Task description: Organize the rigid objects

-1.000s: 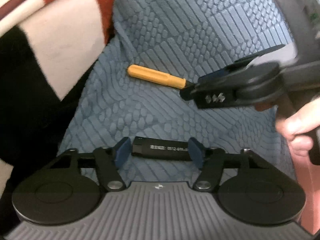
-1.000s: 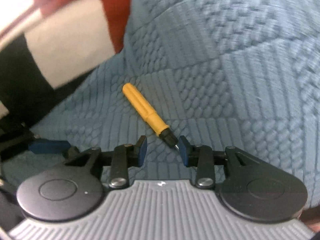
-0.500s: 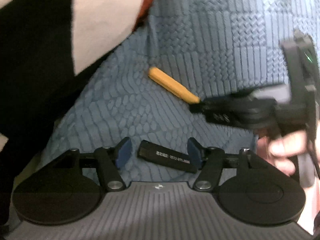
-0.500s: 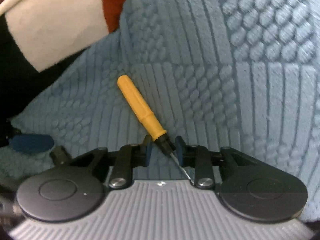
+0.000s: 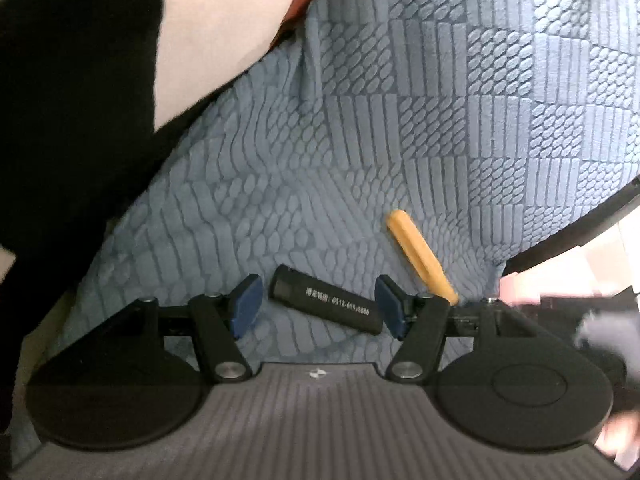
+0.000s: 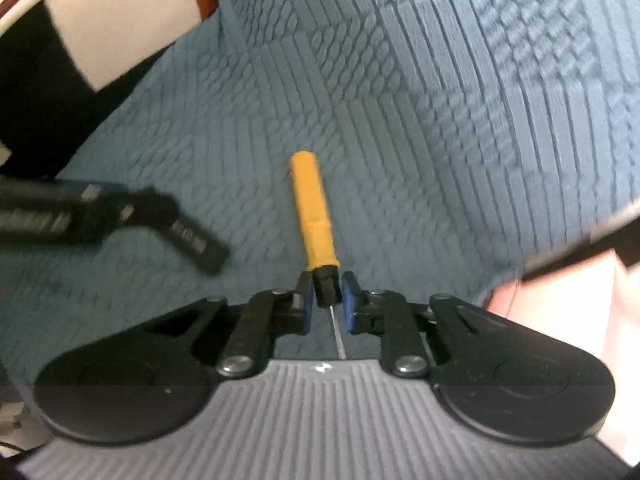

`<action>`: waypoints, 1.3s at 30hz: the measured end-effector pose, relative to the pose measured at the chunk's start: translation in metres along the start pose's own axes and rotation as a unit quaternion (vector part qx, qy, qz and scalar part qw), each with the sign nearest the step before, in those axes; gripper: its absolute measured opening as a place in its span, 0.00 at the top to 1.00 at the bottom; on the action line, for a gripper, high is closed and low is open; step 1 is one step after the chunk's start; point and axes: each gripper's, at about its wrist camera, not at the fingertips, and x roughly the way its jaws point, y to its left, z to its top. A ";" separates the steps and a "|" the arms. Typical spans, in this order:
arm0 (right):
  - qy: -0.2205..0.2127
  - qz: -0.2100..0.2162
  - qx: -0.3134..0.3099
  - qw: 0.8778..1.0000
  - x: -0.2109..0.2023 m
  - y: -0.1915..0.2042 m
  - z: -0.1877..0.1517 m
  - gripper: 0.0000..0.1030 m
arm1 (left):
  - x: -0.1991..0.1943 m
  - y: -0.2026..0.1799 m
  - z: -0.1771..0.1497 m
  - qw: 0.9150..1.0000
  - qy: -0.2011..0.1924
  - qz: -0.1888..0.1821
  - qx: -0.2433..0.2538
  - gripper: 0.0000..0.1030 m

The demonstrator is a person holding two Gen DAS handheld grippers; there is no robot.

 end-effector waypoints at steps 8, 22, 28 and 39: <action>-0.037 0.001 0.057 0.998 -0.033 0.005 -0.054 0.93 | 0.002 -0.007 -0.003 1.000 0.003 -0.008 0.024 0.24; -0.086 -0.041 0.055 0.994 0.015 0.026 -0.055 0.70 | -0.002 -0.026 -0.011 0.993 -0.022 0.012 0.118 0.17; -0.093 -0.017 0.059 0.994 0.026 0.019 -0.055 0.74 | 0.007 -0.032 -0.012 0.991 -0.013 0.029 0.134 0.16; -0.078 -0.015 0.079 0.994 0.008 0.030 -0.070 0.84 | 0.011 -0.043 -0.023 0.982 -0.033 0.064 0.174 0.14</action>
